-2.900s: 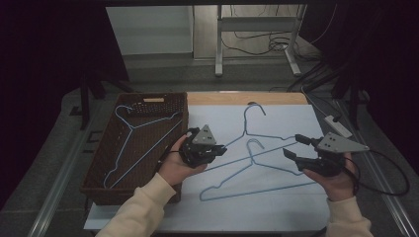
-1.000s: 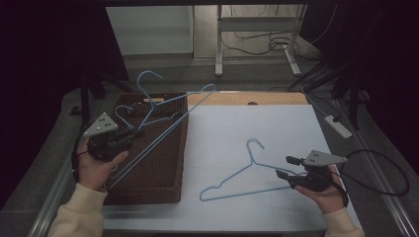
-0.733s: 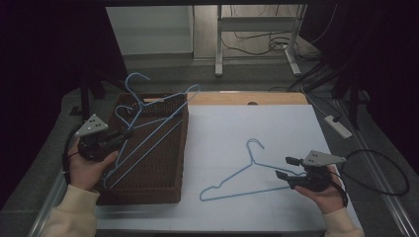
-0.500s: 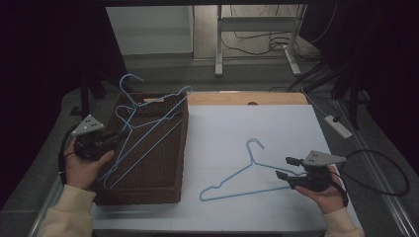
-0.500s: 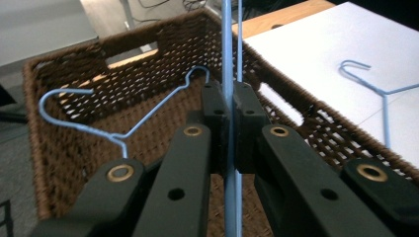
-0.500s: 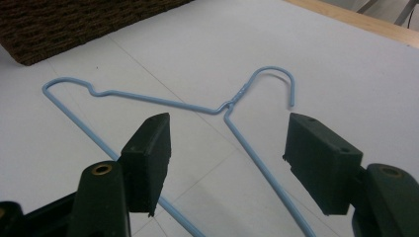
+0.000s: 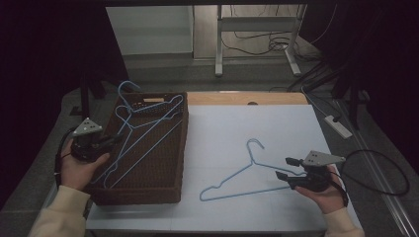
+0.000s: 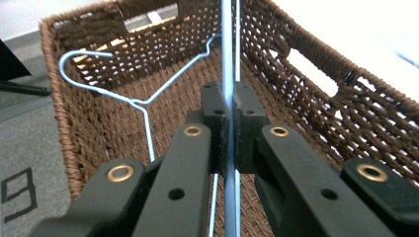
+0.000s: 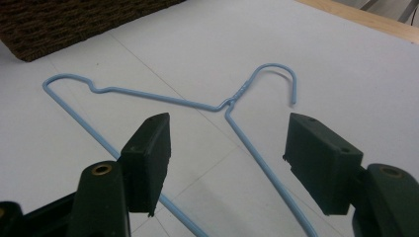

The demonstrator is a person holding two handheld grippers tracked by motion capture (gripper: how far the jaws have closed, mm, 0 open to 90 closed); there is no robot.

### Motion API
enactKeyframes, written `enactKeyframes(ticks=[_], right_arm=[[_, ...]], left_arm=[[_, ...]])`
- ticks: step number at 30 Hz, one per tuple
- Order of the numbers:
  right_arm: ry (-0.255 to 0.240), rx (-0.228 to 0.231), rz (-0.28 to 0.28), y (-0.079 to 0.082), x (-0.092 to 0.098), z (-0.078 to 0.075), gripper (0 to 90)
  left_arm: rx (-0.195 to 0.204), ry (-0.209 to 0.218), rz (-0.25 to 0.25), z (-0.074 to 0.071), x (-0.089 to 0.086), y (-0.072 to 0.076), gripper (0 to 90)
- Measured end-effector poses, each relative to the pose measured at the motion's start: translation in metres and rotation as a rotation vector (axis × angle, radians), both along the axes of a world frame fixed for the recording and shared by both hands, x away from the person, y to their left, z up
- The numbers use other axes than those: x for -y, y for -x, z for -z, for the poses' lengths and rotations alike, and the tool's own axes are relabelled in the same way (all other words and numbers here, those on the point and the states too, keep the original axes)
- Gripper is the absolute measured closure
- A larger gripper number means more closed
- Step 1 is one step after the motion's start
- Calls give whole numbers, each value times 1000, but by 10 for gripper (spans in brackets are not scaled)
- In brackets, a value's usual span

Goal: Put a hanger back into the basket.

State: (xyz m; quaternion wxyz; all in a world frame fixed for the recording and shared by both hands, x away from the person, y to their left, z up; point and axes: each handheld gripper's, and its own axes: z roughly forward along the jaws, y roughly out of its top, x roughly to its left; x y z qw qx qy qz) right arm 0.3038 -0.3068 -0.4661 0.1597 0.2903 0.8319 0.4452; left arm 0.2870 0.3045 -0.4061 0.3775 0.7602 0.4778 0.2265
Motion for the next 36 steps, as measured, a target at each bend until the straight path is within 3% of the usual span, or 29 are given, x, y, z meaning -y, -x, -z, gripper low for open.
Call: enactKeyframes(ticks=[9, 16, 24, 28, 32, 36], right_arm=[[-5, -6, -4, 0, 2, 1, 351], [-2, -10, -12, -1, 1, 1, 352], [-2, -8, -7, -1, 3, 1, 350], [2, -14, -13, -1, 2, 2, 350], [7, -19, -15, -1, 1, 3, 350], [9, -19, -16, -1, 1, 3, 349]], left_arm=[[-50, -25, 19, 12, 15, -14, 866], [-65, -33, 32, 19, 24, -19, 866], [-139, -46, 39, 32, 23, -27, 865], [-151, -54, 39, 39, 23, -28, 865], [-161, -45, 15, 41, 19, -29, 864], [-210, -46, -31, 45, 13, -34, 860]])
